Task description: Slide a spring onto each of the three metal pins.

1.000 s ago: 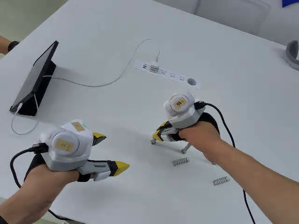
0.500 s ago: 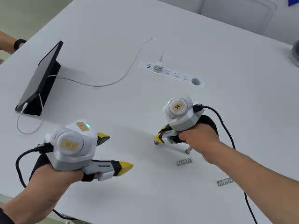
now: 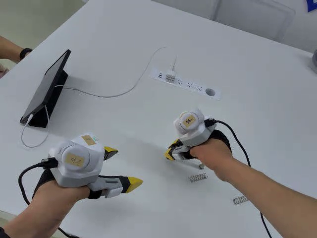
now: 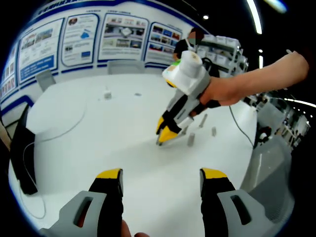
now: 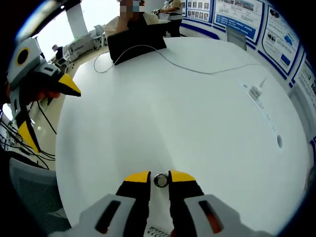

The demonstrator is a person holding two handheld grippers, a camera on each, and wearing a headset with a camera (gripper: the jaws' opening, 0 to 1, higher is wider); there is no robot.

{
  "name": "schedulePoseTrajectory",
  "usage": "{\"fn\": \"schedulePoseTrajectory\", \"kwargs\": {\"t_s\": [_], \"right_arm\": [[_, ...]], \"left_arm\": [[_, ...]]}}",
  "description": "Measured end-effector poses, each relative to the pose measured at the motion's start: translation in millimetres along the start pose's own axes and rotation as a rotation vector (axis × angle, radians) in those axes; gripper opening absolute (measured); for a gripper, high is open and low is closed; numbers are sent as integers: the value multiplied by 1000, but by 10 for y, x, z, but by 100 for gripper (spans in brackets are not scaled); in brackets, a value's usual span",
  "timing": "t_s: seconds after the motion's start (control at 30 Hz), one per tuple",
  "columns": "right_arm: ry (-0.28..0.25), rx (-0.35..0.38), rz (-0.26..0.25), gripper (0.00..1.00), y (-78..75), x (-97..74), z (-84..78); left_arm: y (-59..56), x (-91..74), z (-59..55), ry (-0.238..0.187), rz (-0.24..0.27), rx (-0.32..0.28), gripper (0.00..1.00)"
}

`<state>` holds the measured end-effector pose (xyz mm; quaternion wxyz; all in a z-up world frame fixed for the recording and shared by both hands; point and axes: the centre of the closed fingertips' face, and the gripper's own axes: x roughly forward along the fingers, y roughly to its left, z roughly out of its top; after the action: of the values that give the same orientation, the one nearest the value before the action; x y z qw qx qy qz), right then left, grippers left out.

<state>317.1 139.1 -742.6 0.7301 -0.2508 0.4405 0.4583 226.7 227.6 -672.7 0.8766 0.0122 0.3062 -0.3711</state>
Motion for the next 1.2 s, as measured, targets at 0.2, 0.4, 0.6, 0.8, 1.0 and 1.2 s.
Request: {"fn": "schedulePoseTrajectory", "kwargs": {"t_s": [0.2, 0.4, 0.6, 0.8, 1.0, 1.2], "right_arm": [[1, -9, -3, 21, 11, -61, -41], [-29, 3, -6, 31, 21, -139, -60], [-54, -2, -17, 41, 65, -225, -119], [-86, 51, -31, 44, 67, -288, -166], [-145, 97, -42, 46, 87, -384, -142], [-209, 197, -34, 48, 142, -456, -173]], "left_arm": [[-17, -9, -7, -1, -1, 0, 64], [-29, -28, -8, -4, -1, -3, 64], [-30, -43, 5, -12, -2, -20, 64], [-63, -44, 29, -22, -7, -29, 64], [-100, -46, 35, -24, -11, -31, 64], [-132, -48, 22, -21, -12, -29, 65]]}}
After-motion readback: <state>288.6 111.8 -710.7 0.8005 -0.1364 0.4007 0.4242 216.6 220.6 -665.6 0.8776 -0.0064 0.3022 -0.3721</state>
